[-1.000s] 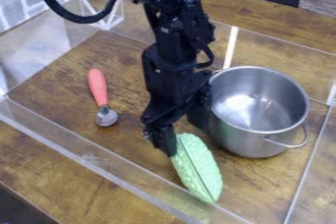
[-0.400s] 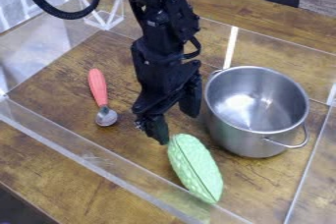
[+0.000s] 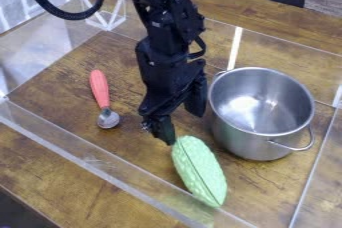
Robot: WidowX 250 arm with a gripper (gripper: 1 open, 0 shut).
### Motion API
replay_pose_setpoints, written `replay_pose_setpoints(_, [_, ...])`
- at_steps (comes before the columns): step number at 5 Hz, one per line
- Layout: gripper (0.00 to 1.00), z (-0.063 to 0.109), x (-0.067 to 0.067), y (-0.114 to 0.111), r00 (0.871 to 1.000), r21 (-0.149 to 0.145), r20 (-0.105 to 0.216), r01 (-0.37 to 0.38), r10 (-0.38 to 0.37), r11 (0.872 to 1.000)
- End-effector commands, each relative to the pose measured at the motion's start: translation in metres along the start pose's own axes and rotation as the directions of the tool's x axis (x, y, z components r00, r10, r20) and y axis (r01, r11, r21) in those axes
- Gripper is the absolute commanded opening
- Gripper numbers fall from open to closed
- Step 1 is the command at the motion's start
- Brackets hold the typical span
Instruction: Put the green object in the silver pot
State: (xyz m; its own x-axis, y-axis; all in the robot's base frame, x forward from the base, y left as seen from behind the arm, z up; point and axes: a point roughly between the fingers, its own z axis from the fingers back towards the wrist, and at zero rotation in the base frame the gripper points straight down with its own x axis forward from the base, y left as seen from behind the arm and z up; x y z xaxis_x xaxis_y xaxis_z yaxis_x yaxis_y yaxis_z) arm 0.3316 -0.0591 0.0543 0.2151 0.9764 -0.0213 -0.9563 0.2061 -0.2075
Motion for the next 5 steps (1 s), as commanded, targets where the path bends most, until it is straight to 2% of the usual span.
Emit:
replay_pose_setpoints(1, [1.00, 0.009, -0.013, -0.014, 1.000, -0.063, 0.006, 0.030, -0.030, 0.998])
replay_pose_setpoints(2, [1.00, 0.004, -0.021, -0.014, 0.999, -0.071, 0.010, 0.036, -0.036, 0.997])
replay_pose_setpoints(4, [1.00, -0.019, -0.027, -0.007, 0.995, -0.051, 0.016, 0.098, -0.098, 0.994])
replay_pose_setpoints(5, [1.00, -0.022, -0.026, -0.007, 0.995, -0.041, 0.025, 0.100, -0.099, 0.994])
